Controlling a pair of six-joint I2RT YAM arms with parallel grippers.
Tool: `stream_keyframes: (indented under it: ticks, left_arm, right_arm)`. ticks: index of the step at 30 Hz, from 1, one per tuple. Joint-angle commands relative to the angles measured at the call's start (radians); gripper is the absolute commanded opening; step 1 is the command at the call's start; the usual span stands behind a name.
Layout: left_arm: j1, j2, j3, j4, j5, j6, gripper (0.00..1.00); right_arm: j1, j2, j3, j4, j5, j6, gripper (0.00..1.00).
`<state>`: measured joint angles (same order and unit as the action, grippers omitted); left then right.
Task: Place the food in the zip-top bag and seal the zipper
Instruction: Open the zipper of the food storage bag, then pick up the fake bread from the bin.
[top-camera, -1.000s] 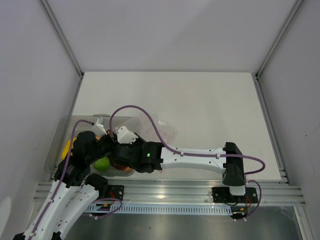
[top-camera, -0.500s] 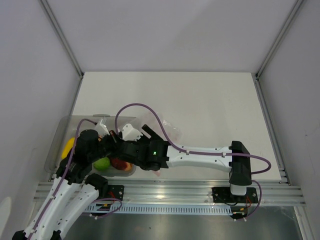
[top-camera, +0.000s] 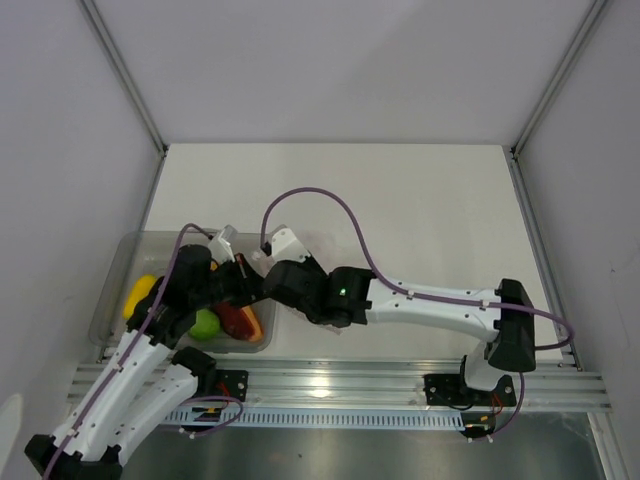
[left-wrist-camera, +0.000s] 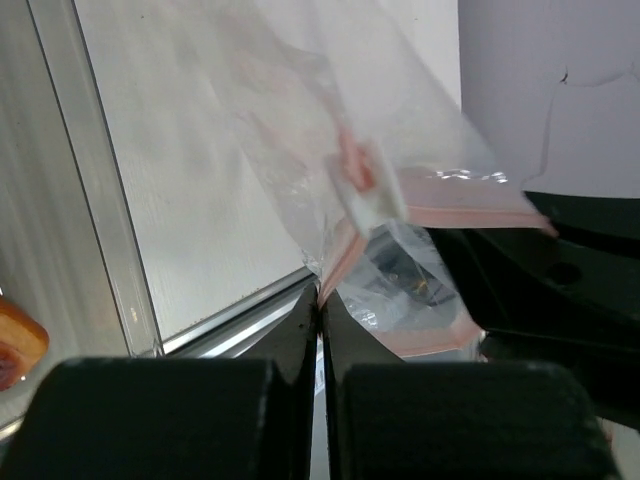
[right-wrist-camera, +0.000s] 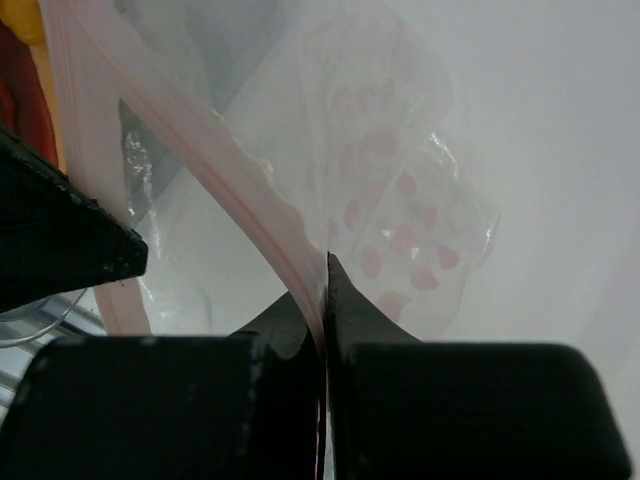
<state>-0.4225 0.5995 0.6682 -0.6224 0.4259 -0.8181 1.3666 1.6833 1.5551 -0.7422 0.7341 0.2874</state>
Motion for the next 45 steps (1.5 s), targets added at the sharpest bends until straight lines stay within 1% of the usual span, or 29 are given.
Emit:
stream_keyframes:
  ticks: [1,4,7,10,11,13,16,20,22,29,30,33,39,41,42,45]
  left_arm:
    - [-0.022,0.069,0.044,0.072,0.024,0.050,0.01]
    - [-0.047,0.138,0.059,0.105,0.024,0.057,0.01]
    - [-0.088,0.230,0.077,0.148,0.027,0.062,0.01]
    - [-0.152,0.353,0.134,0.153,0.007,0.073,0.01]
    - [-0.168,0.388,0.180,0.150,-0.002,0.082,0.01]
    - [-0.196,0.472,0.211,0.133,-0.024,0.089,0.00]
    - [-0.223,0.540,0.251,0.160,-0.050,0.085,0.00]
    - [-0.223,0.572,0.254,0.202,-0.058,0.079,0.01]
    - [-0.225,0.572,0.255,0.214,-0.075,0.079,0.01]
    - [-0.226,0.589,0.248,0.213,-0.110,0.080,0.01]
    - [-0.226,0.588,0.243,0.214,-0.119,0.079,0.04]
    - [-0.226,0.568,0.223,0.222,-0.139,0.074,0.17]
    - [-0.231,0.559,0.212,0.222,-0.141,0.076,0.33]
    - [-0.236,0.554,0.206,0.231,-0.138,0.074,0.42]
    - [-0.240,0.551,0.208,0.236,-0.142,0.068,0.50]
    - [-0.249,0.531,0.211,0.242,-0.168,0.065,0.59]
  right_arm:
    - [-0.046,-0.094,-0.044,0.006,-0.006,0.067,0.00]
    - [-0.095,-0.143,-0.090,-0.017,0.040,0.073,0.00]
    - [-0.126,-0.177,-0.134,-0.014,0.137,0.035,0.00]
    - [-0.182,-0.217,-0.184,0.000,0.169,0.009,0.00]
    - [-0.219,-0.240,-0.199,0.003,0.169,0.006,0.00]
    - [-0.257,-0.263,-0.211,-0.003,0.148,0.004,0.00]
    - [-0.310,-0.315,-0.256,0.029,0.093,-0.033,0.00]
    - [-0.346,-0.339,-0.289,0.027,0.080,-0.050,0.00]
    - [-0.366,-0.353,-0.309,0.032,0.032,-0.050,0.00]
    - [-0.393,-0.376,-0.386,0.093,-0.050,-0.039,0.00]
    - [-0.400,-0.376,-0.392,0.102,-0.064,-0.039,0.00]
    - [-0.420,-0.367,-0.400,0.109,-0.125,-0.039,0.00]
    - [-0.423,-0.352,-0.391,0.090,-0.136,-0.025,0.00]
    - [-0.423,-0.359,-0.383,0.089,-0.137,-0.027,0.00]
    - [-0.422,-0.362,-0.380,0.092,-0.139,-0.027,0.00]
    - [-0.426,-0.366,-0.379,0.098,-0.139,-0.037,0.00]
